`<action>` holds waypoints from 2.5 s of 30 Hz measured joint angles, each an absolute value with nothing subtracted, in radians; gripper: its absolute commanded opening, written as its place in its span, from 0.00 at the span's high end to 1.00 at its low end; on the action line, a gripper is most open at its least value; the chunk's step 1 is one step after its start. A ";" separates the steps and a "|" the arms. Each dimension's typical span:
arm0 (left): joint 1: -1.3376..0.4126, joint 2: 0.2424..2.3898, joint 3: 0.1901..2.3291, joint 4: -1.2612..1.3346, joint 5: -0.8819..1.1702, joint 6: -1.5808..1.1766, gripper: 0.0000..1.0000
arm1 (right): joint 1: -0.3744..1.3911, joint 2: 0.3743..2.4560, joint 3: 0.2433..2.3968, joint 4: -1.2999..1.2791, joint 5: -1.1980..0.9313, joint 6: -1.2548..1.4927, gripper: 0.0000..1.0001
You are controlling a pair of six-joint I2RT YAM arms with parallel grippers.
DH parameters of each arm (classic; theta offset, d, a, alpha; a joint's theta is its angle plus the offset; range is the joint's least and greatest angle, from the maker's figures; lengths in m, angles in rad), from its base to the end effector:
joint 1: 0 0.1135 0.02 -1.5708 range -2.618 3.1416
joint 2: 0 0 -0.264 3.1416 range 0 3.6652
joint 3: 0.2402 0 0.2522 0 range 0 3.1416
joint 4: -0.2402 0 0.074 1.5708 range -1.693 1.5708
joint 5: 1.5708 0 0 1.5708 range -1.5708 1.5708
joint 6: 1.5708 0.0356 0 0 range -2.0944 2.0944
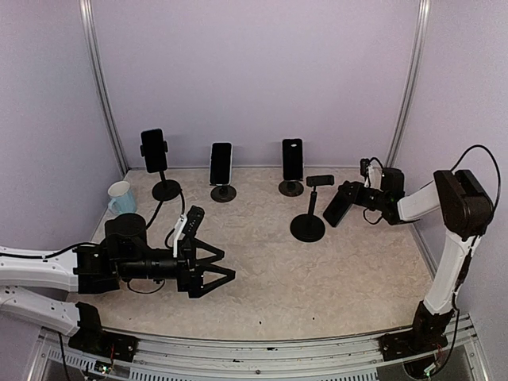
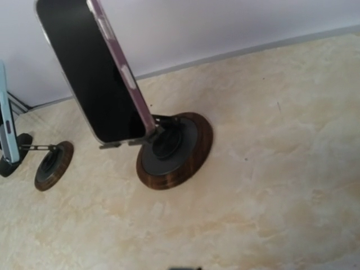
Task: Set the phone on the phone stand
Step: Move the phone stand to the center of the board.
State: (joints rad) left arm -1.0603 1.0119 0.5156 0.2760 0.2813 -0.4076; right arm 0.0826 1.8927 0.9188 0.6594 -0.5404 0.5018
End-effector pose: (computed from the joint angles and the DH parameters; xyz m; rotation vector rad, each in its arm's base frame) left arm 0.1035 -0.2051 0.2498 0.8422 1.7923 -1.2623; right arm 0.3874 0.0504 0.1627 0.0215 1.9403 0.9025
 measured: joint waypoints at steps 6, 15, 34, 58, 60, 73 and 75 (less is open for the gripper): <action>-1.060 1.022 0.516 0.284 0.281 -0.411 0.01 | 0.082 1.939 0.919 0.704 -0.544 0.511 1.00; -1.060 1.051 0.517 0.286 0.280 -0.410 0.01 | 0.084 2.002 0.944 0.799 -0.569 0.526 1.00; -1.060 1.069 0.533 0.298 0.281 -0.410 0.01 | 0.159 2.050 1.037 0.749 -0.704 0.440 1.00; -1.060 0.944 0.516 0.297 0.267 -0.411 0.01 | 0.467 2.007 1.044 0.646 -0.663 0.416 1.00; -1.060 0.929 0.507 0.295 0.260 -0.411 0.01 | 0.497 1.991 1.032 0.647 -0.651 0.421 1.00; -1.060 0.876 0.467 0.283 0.218 -0.415 0.01 | 0.653 1.864 0.904 0.660 -0.554 0.484 1.00; -1.060 0.863 0.461 0.284 0.207 -0.416 0.01 | 0.667 1.847 0.887 0.659 -0.544 0.488 1.00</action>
State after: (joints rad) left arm -1.0603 0.8631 0.4610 0.2836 0.2073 -0.4164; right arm 0.6674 1.8473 0.8867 0.6590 -0.5442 0.4885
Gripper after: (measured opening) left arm 0.988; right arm 0.096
